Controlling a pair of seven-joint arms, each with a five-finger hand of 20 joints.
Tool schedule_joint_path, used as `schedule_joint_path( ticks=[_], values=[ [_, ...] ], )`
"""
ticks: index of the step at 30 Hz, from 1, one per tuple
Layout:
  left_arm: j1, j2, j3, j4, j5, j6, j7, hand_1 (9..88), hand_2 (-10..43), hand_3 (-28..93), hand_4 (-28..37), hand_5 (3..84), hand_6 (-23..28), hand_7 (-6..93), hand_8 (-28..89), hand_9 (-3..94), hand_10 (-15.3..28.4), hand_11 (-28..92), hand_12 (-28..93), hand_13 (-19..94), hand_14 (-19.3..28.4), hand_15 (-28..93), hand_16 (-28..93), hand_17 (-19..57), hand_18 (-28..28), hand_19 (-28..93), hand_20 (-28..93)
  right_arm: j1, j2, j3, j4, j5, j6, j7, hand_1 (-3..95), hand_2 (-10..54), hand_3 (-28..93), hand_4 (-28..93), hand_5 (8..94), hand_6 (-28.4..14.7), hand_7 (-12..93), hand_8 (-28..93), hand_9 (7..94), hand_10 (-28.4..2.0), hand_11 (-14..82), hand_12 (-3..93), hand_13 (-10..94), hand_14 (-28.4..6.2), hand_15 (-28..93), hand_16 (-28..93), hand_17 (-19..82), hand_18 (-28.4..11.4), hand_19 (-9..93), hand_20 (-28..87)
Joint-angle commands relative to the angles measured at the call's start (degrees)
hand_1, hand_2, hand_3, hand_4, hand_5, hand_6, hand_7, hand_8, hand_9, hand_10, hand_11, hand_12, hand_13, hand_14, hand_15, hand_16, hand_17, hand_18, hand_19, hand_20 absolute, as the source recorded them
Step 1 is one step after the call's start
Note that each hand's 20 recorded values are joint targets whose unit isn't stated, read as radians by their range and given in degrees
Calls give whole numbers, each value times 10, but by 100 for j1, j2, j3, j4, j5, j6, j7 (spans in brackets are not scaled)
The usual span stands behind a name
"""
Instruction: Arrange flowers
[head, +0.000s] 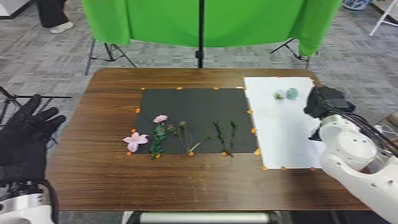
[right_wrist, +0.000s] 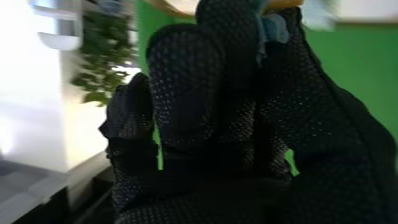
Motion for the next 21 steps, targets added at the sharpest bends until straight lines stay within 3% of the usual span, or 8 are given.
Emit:
schedule_joint_path(
  ticks=[1,4,5,10,12,16,17,21],
  values=[
    [223,45,-66,-51,-30,10,88,250,80,741,-225,354,85,137,-81,340,201,348,153,240,244,637,-88,-74,207,488,351,1834,-1259,-1566,-381,2,115,-790,617,-95,624,-283,897,20,142,24,937,-41,174,316,837,-18,549,244,366,-186,904,353],
    [223,61,-57,-57,-76,50,148,250,81,740,-225,354,85,137,-81,339,200,349,153,239,244,638,-88,-74,207,487,351,2388,-1883,-2164,-186,-51,29,-990,609,-95,635,-283,897,21,142,26,937,-41,172,317,837,-18,549,246,366,-186,904,353],
    [176,31,-59,-44,-31,6,75,250,81,740,-225,354,85,138,-81,339,200,349,153,239,244,638,-88,-74,207,487,351,2535,-2042,-2346,-117,-62,32,-999,605,-95,641,-283,896,20,141,26,937,-41,172,318,837,-19,550,246,366,-185,904,353],
    [107,86,-63,-30,-65,31,84,249,81,740,-226,354,85,137,-82,339,200,350,153,239,244,638,-88,-74,207,487,351,2911,-2792,-2804,348,-150,-89,-1029,595,-95,653,-283,893,23,140,28,937,-41,171,319,835,-20,553,246,364,-185,904,353],
    [123,130,-79,-35,-97,69,118,249,80,740,-226,355,86,137,-82,339,200,351,153,239,244,637,-88,-74,207,488,351,2868,-3023,-2776,502,-231,-225,-1081,590,-95,661,-283,892,22,141,27,937,-41,170,321,835,-20,554,244,364,-185,904,353],
    [95,88,-117,-35,-45,32,37,249,81,740,-226,355,86,137,-81,339,201,350,153,239,244,638,-88,-74,207,487,351,2741,-3406,-2712,734,-324,-491,-1153,586,-95,667,-283,890,22,142,27,937,-42,169,323,830,-22,561,245,360,-185,905,354],
    [106,149,-93,-32,-90,60,108,249,81,740,-227,355,86,138,-81,339,201,350,153,239,244,638,-88,-74,207,487,351,2731,-3483,-2736,783,-333,-515,-1122,581,-95,674,-283,889,22,143,28,937,-42,170,321,829,-22,563,244,359,-186,906,354],
    [22,180,-46,-4,-70,29,58,249,80,741,-227,355,86,137,-82,339,202,349,152,239,244,637,-88,-74,208,488,352,2654,-3739,-2737,1018,-484,-744,-1108,574,-95,680,-283,887,22,144,27,937,-48,175,324,826,-25,570,242,355,-185,909,356]
  ],
)
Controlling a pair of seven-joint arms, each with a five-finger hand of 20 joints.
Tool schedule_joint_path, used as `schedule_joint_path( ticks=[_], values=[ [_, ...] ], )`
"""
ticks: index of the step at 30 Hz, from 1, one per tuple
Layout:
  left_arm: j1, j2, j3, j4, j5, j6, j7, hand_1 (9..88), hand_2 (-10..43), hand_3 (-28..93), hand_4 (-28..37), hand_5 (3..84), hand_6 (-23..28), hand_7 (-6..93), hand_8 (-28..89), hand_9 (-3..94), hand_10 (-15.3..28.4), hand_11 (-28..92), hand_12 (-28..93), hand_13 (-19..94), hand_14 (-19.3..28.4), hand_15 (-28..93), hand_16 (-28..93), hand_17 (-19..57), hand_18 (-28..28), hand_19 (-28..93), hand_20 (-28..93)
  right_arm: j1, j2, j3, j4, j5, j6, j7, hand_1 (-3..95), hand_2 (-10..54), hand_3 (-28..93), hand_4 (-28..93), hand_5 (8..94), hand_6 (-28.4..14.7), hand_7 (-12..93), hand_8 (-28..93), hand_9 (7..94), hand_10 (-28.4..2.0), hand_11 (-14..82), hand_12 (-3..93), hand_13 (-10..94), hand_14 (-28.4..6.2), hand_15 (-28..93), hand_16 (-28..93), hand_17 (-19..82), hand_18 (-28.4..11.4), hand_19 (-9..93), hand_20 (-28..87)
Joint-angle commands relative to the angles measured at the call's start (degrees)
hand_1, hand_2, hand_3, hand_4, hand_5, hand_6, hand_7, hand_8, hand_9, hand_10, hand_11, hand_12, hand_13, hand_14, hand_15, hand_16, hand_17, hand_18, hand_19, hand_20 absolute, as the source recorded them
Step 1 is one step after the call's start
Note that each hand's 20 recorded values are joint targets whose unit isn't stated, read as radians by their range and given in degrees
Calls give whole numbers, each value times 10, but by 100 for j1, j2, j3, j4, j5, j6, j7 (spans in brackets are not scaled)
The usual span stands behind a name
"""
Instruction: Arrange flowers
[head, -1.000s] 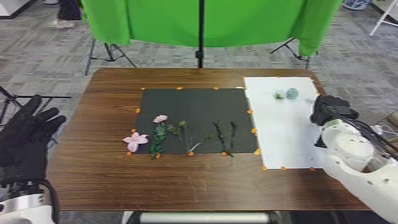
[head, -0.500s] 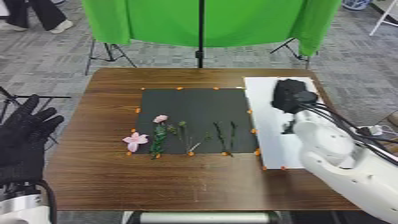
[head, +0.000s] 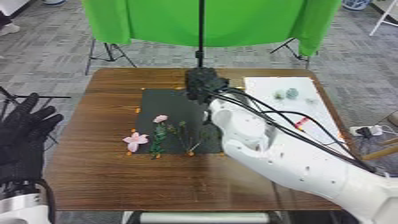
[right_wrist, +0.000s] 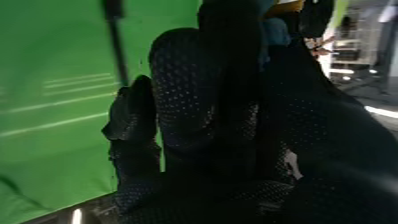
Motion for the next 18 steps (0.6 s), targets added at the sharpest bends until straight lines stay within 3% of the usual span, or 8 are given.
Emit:
schedule_joint_path(
  ticks=[1,3,9,11,18],
  values=[
    [-64,97,39,35,-29,15,-9,249,80,740,-227,355,86,137,-82,339,201,349,152,239,245,637,-88,-74,208,488,352,-223,-706,106,344,-359,-442,-70,573,-95,681,-283,887,22,145,27,937,-49,176,326,825,-25,573,240,354,-184,909,357],
    [-96,144,40,54,-49,2,-14,249,80,741,-227,355,86,138,-81,339,202,349,152,239,244,638,-88,-74,207,488,352,-212,-807,40,456,-387,-429,-47,572,-95,682,-283,886,25,145,26,937,-50,175,327,823,-27,577,237,352,-183,910,357],
    [-260,27,125,120,62,-107,-146,248,80,742,-227,355,86,138,-82,339,200,350,153,239,245,638,-88,-73,207,488,352,-357,-1093,53,679,-723,-747,-169,570,-95,678,-283,881,31,149,21,937,-53,180,326,817,-28,592,223,347,-183,912,359],
    [-295,59,161,138,33,-118,-132,248,80,742,-227,355,86,137,-82,339,200,350,153,239,244,638,-88,-74,208,488,353,-397,-1122,35,713,-791,-887,-164,569,-95,680,-283,880,30,149,18,937,-53,180,328,809,-30,605,218,344,-183,913,360],
    [-364,-19,134,155,128,-156,-241,249,80,742,-227,355,86,137,-81,339,200,350,153,239,245,638,-88,-74,208,488,352,-449,-1134,-37,747,-1113,-984,-237,554,-95,673,-283,863,34,140,7,922,-57,191,336,781,-37,638,203,327,-184,913,365]
  ],
)
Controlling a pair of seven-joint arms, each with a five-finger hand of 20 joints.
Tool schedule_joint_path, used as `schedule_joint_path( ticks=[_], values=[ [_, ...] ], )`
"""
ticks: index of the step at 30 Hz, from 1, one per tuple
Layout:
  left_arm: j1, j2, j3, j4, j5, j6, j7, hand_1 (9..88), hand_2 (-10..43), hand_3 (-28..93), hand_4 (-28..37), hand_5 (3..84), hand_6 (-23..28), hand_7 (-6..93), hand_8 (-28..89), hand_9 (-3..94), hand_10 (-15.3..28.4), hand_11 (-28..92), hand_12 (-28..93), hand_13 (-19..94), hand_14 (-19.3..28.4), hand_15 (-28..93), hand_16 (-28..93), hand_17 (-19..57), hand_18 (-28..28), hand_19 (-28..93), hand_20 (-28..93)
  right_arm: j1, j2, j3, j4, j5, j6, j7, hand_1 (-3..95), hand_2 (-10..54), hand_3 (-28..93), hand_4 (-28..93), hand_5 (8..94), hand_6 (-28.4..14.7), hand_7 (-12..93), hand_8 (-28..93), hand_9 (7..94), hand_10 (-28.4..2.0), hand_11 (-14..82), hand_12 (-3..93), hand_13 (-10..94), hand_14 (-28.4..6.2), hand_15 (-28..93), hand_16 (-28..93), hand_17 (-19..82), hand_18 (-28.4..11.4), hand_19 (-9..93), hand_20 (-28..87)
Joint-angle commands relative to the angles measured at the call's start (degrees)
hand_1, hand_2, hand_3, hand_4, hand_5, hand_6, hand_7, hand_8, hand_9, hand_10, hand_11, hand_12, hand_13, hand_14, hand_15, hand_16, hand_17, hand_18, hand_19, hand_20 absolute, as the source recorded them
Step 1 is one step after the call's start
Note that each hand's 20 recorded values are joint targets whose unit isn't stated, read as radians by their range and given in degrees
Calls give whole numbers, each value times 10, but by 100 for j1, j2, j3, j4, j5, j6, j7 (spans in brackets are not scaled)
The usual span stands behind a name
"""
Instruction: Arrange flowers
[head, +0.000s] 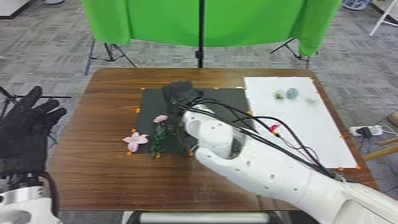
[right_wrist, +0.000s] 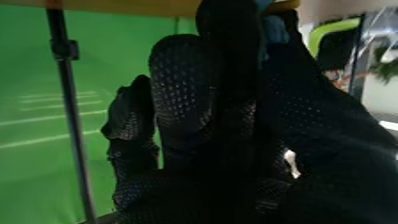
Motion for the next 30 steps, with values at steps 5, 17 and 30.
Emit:
schedule_joint_path(
  ticks=[5,17,30],
  values=[
    [-106,-87,54,75,108,-123,-182,249,80,742,-227,355,86,137,-81,339,201,350,153,240,244,639,-88,-74,207,488,352,-134,-95,-27,45,-666,-254,-300,527,-95,663,-283,821,35,140,-7,890,-61,219,331,752,-44,668,186,307,-187,910,374],
    [-134,-107,54,76,162,-144,-260,250,80,741,-224,355,86,137,-81,339,200,350,153,240,244,639,-89,-73,208,488,352,-185,-95,-38,10,-1091,-566,-430,422,-95,717,-283,743,31,143,-52,807,-89,371,226,701,-62,716,167,278,-195,904,403],
    [-3,-105,64,55,133,-139,-275,251,80,742,-223,355,86,138,-82,339,200,351,153,240,244,639,-89,-74,208,489,353,-194,-14,10,-140,-881,-578,-263,400,-95,740,-283,714,31,145,-124,780,-98,406,194,680,-71,736,159,267,-198,900,420]
  ],
)
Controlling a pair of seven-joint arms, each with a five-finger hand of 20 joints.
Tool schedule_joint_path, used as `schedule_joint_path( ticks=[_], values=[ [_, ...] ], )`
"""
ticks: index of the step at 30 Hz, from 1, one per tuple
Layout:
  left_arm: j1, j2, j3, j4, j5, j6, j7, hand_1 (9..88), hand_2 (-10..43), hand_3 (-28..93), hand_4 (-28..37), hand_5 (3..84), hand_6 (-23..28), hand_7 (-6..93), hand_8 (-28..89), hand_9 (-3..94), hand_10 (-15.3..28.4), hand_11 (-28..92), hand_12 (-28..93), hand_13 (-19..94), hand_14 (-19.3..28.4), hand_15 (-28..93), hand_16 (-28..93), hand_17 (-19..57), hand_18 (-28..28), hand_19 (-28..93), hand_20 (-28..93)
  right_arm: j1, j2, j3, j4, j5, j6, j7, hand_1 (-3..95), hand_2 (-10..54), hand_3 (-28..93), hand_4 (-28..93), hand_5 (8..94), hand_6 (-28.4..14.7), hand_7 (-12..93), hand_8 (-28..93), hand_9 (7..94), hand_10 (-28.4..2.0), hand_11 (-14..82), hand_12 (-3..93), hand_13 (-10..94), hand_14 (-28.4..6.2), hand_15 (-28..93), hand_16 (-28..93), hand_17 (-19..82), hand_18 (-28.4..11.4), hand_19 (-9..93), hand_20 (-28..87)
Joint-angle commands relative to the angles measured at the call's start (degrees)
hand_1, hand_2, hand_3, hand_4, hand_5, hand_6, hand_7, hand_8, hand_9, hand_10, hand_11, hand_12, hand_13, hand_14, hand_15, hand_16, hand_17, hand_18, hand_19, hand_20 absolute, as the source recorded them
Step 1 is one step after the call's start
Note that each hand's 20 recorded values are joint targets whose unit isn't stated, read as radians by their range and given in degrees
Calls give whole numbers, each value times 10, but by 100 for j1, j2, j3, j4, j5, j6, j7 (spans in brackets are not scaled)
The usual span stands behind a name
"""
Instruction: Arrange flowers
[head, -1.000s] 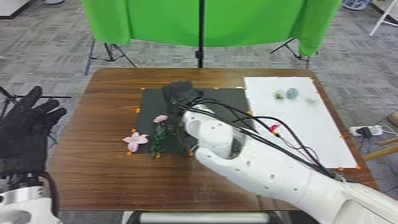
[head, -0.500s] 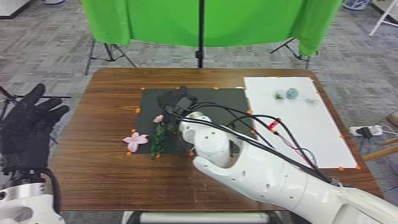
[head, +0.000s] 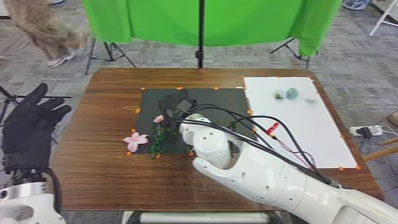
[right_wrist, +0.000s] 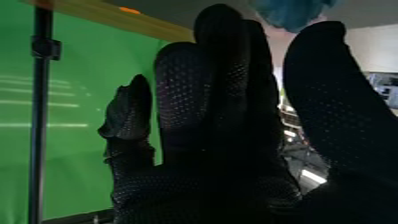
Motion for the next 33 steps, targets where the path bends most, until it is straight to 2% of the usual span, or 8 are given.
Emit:
schedule_joint_path(
  ticks=[1,4,9,15,18,24,25,33],
  values=[
    [216,-95,18,6,11,-42,-77,252,80,742,-223,355,86,139,-82,339,201,351,152,240,244,639,-89,-73,208,488,352,56,71,35,-223,215,167,141,400,-95,738,-283,713,30,145,-125,779,-99,407,193,680,-71,736,159,267,-198,899,420],
    [254,-96,66,23,-6,-42,-23,252,80,742,-224,356,87,139,-82,339,200,351,152,240,244,639,-89,-73,208,488,353,114,183,140,-479,759,212,344,390,-95,740,-283,711,28,145,-125,777,-100,409,191,675,-73,739,158,266,-199,900,421],
    [258,-2,154,27,-112,7,84,252,81,741,-224,356,87,139,-82,338,200,351,152,240,244,639,-89,-73,208,488,352,48,470,727,-985,1481,177,518,375,-95,737,-283,684,21,145,-124,755,-107,402,185,654,-84,741,154,253,-206,894,424],
    [314,17,177,-30,-91,36,57,251,80,742,-223,356,87,139,-82,338,202,350,152,239,244,639,-89,-74,208,488,352,-188,1356,1522,-1570,2077,309,784,346,-95,739,-283,623,5,135,-125,698,-133,324,155,612,-104,705,127,224,-217,858,420],
    [446,51,176,-69,-197,108,146,251,80,742,-224,356,87,138,-82,339,202,350,153,240,244,639,-89,-74,208,489,352,-217,1827,1722,-1617,2286,444,962,332,-95,741,-283,589,4,136,-122,670,-142,298,150,595,-112,696,116,217,-220,849,419],
    [445,127,280,-78,-266,161,317,252,80,742,-224,356,87,139,-82,339,201,350,153,240,244,639,-89,-73,207,488,352,-378,2718,2153,-1421,2395,646,1403,319,-95,746,-283,521,-4,126,-119,606,-167,257,144,563,-126,706,106,210,-227,846,420],
    [433,86,272,-79,-232,143,274,251,80,742,-224,356,87,139,-82,339,201,350,153,239,245,639,-89,-73,207,488,352,-344,2847,2140,-1361,2449,703,1498,317,-95,749,-283,515,-4,126,-118,591,-170,248,142,553,-129,710,104,209,-227,846,420],
    [393,65,330,-61,-222,131,345,251,80,742,-223,355,86,139,-82,338,201,350,153,240,245,639,-89,-73,207,488,351,-277,3317,2223,-471,2539,631,2223,313,-95,756,-283,486,-8,122,-116,530,-188,209,139,510,-142,728,83,210,-229,852,420]
  ],
)
